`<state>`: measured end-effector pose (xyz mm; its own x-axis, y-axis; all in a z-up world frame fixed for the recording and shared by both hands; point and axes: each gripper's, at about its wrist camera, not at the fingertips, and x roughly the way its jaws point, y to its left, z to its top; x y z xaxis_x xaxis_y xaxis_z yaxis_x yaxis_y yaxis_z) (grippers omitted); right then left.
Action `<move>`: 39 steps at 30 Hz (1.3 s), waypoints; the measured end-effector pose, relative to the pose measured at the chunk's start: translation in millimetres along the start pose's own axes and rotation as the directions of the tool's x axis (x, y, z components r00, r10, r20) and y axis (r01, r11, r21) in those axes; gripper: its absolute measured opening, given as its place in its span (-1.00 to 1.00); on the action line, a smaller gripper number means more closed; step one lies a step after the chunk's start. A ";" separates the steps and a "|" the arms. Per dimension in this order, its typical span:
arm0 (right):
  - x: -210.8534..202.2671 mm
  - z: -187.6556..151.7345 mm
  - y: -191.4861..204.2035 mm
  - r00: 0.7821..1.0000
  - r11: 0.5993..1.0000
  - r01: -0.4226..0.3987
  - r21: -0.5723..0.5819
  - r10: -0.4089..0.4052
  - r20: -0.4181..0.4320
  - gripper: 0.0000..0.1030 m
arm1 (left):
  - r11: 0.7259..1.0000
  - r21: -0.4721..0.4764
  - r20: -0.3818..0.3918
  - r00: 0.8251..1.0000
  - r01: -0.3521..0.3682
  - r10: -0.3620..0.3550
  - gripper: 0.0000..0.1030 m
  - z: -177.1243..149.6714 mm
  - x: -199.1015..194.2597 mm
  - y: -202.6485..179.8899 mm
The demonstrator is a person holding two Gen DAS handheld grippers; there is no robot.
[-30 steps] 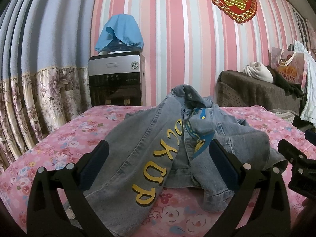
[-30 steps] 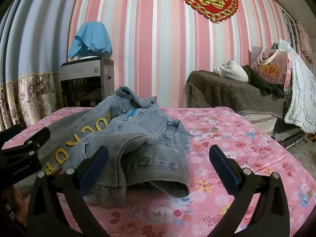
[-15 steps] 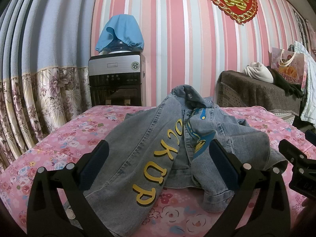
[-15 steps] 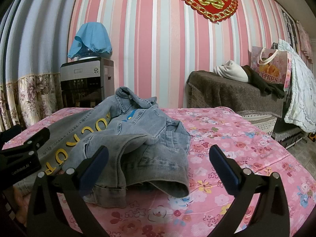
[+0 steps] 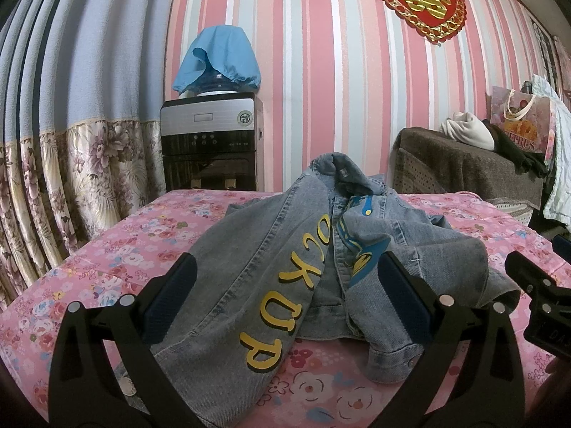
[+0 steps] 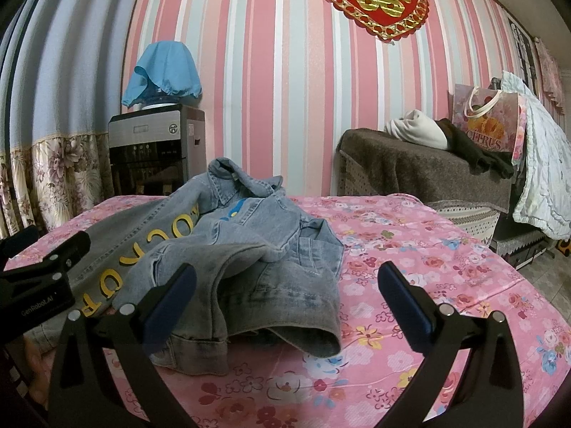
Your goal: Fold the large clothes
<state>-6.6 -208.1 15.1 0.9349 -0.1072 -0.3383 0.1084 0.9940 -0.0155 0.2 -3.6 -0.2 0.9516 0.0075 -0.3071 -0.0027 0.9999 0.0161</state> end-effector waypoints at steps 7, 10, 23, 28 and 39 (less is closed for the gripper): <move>8.1 1.9 -12.0 0.995 0.995 -0.083 0.053 0.086 -0.056 0.97 | 0.999 -0.028 -0.060 0.997 0.044 -0.046 0.94 -0.1 5.0 5.6; 17.9 13.2 -23.4 0.988 0.988 -0.114 0.103 0.124 -0.096 0.97 | 0.999 -0.024 -0.071 0.996 0.045 -0.046 0.94 5.4 9.8 9.1; 90.5 77.2 -19.4 0.982 0.996 -0.074 -0.045 0.065 -0.178 0.97 | 0.992 0.018 -0.109 0.987 0.123 -0.121 0.94 71.8 59.7 45.2; 124.6 81.2 -17.7 0.963 0.992 -0.118 -0.052 0.101 -0.250 0.97 | 0.983 0.062 -0.135 0.977 0.172 -0.162 0.94 80.3 84.6 43.4; 182.6 72.3 -12.9 0.911 0.981 -0.194 -0.012 0.176 -0.372 0.39 | 0.955 0.135 -0.257 0.940 0.265 -0.224 0.94 80.4 160.5 25.2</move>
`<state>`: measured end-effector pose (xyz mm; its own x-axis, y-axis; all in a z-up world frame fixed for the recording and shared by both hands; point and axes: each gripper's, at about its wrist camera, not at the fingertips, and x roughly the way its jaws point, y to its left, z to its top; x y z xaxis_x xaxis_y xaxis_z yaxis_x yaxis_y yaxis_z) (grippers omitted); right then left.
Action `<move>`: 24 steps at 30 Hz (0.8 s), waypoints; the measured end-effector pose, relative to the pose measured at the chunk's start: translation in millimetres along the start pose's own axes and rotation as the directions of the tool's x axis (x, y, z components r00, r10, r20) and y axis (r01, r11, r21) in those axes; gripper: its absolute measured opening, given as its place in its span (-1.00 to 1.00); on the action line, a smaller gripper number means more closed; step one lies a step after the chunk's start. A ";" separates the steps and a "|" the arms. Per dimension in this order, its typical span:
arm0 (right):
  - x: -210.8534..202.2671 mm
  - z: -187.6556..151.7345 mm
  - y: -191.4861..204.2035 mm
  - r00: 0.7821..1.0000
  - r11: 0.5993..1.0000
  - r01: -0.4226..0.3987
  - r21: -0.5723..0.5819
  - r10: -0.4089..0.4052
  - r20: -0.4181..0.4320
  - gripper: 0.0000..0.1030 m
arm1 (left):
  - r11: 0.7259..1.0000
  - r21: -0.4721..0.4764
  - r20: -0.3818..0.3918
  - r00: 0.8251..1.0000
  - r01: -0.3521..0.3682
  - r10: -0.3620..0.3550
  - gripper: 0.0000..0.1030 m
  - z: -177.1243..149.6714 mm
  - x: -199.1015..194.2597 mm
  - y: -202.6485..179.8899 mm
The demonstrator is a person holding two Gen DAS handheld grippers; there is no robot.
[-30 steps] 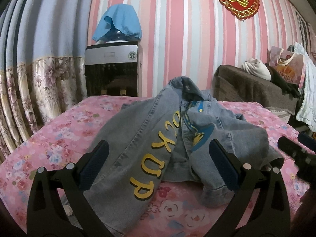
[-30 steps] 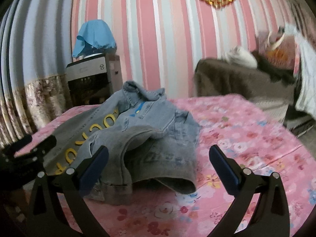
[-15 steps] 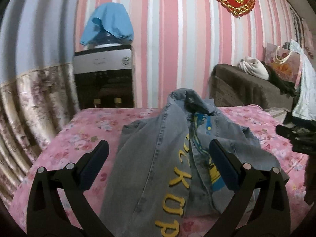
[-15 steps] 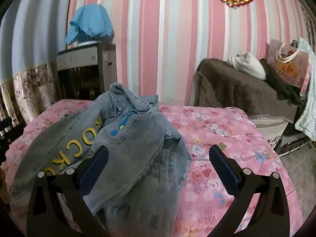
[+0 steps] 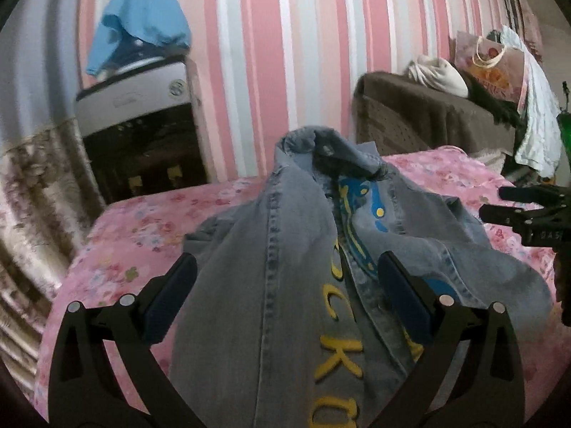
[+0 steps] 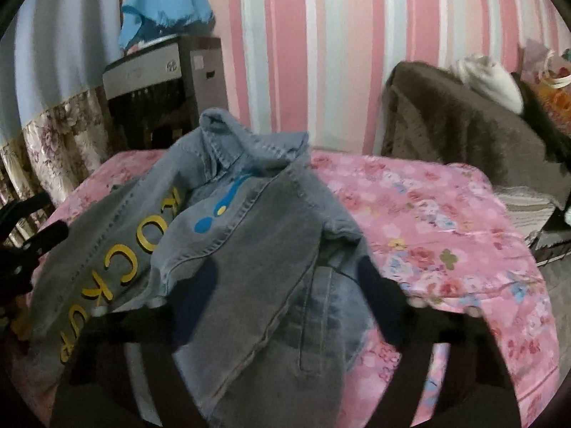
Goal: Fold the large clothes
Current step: 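Grasp the denim jacket collar with the left gripper while the right gripper grasps the shoulder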
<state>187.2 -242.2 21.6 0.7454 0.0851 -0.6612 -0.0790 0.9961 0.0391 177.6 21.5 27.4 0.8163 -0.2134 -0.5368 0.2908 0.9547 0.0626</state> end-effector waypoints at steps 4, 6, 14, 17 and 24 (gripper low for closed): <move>24.1 7.4 2.3 0.998 0.999 -0.007 -0.039 0.004 -0.059 0.38 | 1.000 0.001 -0.032 0.999 0.024 -0.024 0.94 12.4 32.3 4.2; 31.8 10.0 2.3 0.997 0.999 -0.012 -0.044 0.009 -0.072 0.35 | 1.000 -0.003 -0.055 0.998 0.030 -0.030 0.94 14.3 46.8 5.2; 74.7 11.2 0.7 0.983 0.995 -0.025 -0.101 0.006 -0.181 0.08 | 0.999 -0.031 -0.199 0.979 0.036 -0.041 0.68 -3.2 100.0 5.0; 88.5 7.7 -2.5 0.974 0.994 -0.050 -0.093 0.028 -0.226 0.00 | 1.000 -0.011 -0.254 0.967 0.029 -0.031 0.57 -11.0 113.2 3.5; 95.9 6.4 -2.9 0.968 0.992 -0.072 -0.105 0.043 -0.249 -0.63 | 0.997 0.037 -0.293 0.955 0.065 -0.052 -0.14 -14.0 121.9 -0.3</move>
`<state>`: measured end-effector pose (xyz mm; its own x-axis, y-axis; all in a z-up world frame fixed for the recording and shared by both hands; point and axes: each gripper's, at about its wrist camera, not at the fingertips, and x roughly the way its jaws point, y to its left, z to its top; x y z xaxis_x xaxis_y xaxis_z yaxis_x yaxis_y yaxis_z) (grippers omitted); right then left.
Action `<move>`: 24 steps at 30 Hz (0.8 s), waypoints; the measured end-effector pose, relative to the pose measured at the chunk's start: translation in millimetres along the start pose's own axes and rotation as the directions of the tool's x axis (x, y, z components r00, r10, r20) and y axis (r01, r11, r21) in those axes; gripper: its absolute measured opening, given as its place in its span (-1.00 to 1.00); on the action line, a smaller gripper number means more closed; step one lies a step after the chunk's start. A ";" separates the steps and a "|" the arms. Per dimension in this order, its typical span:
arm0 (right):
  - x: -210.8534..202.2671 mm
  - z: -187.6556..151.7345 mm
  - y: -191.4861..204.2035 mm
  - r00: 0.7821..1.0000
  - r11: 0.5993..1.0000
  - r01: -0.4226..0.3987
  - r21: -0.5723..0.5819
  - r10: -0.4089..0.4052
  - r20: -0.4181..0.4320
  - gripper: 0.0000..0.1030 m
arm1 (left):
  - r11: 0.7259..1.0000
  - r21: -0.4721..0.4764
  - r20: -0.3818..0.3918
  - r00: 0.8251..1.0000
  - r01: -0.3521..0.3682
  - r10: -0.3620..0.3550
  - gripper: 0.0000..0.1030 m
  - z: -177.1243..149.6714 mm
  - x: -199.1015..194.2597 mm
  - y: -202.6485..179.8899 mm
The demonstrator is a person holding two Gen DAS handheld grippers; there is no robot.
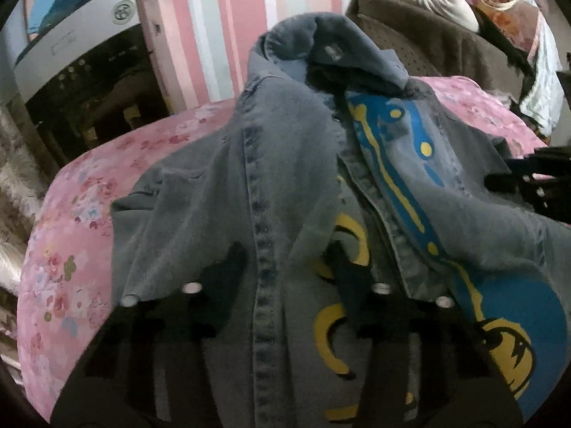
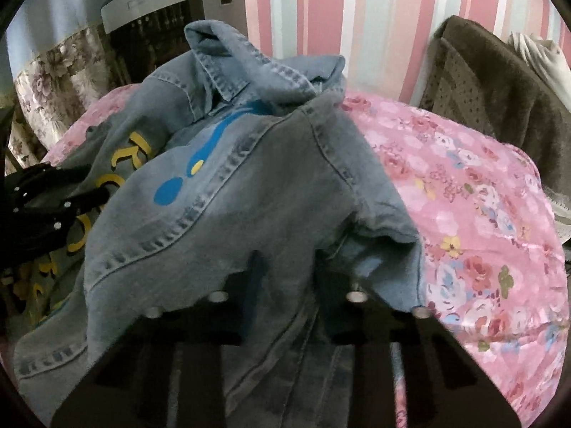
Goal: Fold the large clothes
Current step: 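Grasp the denim jacket collar with the left gripper while the right gripper grasps the shoulder, then lift and shake the jacket out with both grippers, spreading it over the bed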
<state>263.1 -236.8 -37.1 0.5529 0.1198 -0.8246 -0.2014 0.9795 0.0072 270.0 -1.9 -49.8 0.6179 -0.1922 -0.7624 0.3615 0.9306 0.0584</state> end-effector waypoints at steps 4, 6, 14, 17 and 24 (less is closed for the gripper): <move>-2.8 0.7 -2.2 1.000 1.000 0.002 -0.020 -0.002 0.013 -0.73 | 1.000 0.002 -0.012 0.999 0.031 -0.031 -0.74 4.0 -2.4 7.2; -5.2 3.3 -1.0 1.000 0.999 0.019 -0.046 -0.018 0.023 -0.91 | 0.998 -0.014 -0.028 0.998 0.063 -0.064 -0.83 7.6 -2.5 16.0; -33.7 28.3 -28.7 0.973 0.970 0.217 -0.107 -0.207 0.102 -0.91 | 1.000 -0.009 -0.036 0.999 0.013 -0.014 -0.91 24.3 -14.7 55.6; -36.2 33.7 -41.0 0.940 0.931 0.334 -0.144 -0.317 0.128 -0.91 | 0.998 -0.045 -0.036 0.999 -0.032 0.030 -0.91 33.8 -16.1 86.5; 4.9 51.5 -88.1 0.862 0.832 0.503 -0.236 -0.502 0.069 -0.91 | 0.989 -0.048 -0.062 0.989 -0.140 0.137 -0.88 58.5 5.2 152.5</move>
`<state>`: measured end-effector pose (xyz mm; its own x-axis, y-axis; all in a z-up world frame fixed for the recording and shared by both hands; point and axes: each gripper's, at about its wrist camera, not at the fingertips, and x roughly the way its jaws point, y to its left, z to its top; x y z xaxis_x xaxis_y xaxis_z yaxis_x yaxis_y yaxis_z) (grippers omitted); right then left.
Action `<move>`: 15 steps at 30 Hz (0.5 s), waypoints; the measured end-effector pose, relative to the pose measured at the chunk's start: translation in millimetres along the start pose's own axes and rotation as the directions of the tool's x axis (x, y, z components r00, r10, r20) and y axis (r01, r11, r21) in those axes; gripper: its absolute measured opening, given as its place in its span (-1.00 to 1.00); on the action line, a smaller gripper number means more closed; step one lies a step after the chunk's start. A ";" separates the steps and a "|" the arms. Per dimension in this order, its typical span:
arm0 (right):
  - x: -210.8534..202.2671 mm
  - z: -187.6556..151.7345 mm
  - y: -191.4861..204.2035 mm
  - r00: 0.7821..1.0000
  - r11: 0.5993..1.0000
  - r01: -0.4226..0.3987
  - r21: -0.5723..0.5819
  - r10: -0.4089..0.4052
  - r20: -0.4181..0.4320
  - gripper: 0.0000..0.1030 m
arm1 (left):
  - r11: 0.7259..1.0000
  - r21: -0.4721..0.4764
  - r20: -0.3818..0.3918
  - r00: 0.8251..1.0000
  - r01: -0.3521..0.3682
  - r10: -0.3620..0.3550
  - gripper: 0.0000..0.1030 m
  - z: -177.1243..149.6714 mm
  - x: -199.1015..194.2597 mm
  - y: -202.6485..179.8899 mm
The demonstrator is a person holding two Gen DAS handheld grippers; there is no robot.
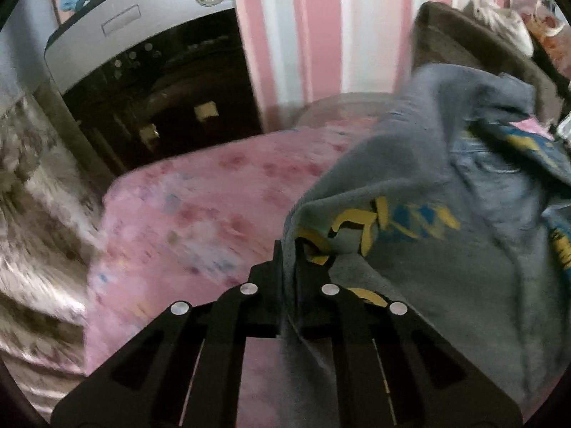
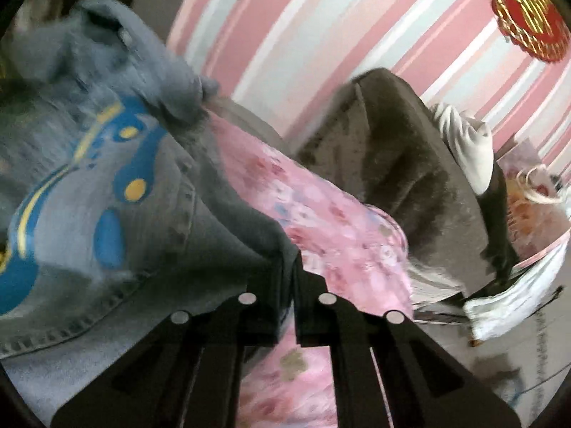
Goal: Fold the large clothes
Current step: 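Lift and shake the jacket out with both grippers, spreading it over the bed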
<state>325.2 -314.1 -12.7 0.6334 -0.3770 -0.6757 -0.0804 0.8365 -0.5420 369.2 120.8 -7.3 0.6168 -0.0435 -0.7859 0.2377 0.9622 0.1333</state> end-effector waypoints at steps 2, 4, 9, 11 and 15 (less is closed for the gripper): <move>22.6 3.6 -1.6 0.999 1.000 -0.013 0.013 0.014 -0.042 -0.91 | 0.999 -0.030 -0.019 1.000 -0.010 0.009 -0.88 7.2 18.6 18.4; 37.0 6.0 -1.3 0.997 0.999 -0.027 0.037 0.029 -0.076 -0.86 | 0.999 -0.049 -0.046 0.999 0.006 -0.008 -0.86 12.7 39.1 29.0; 19.8 -11.9 -15.6 0.983 0.966 -0.155 0.206 0.171 -0.061 -0.19 | 0.993 -0.117 -0.031 0.999 -0.020 0.016 0.19 5.0 37.3 37.7; -11.8 -29.1 -27.5 0.973 0.931 -0.225 0.286 0.232 0.010 0.19 | 0.992 -0.123 0.001 0.999 -0.043 0.043 0.66 -4.8 19.8 39.3; -64.1 -62.4 -26.8 0.953 0.893 -0.301 0.335 0.294 0.075 0.19 | 0.989 -0.146 0.025 1.000 -0.014 0.018 0.67 -38.9 -24.0 26.7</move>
<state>238.7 -337.1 14.0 0.6375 -0.0839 -0.7658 -0.0044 0.9936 -0.1126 331.6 158.0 -8.4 0.6399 -0.0329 -0.7678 0.1166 0.9917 0.0547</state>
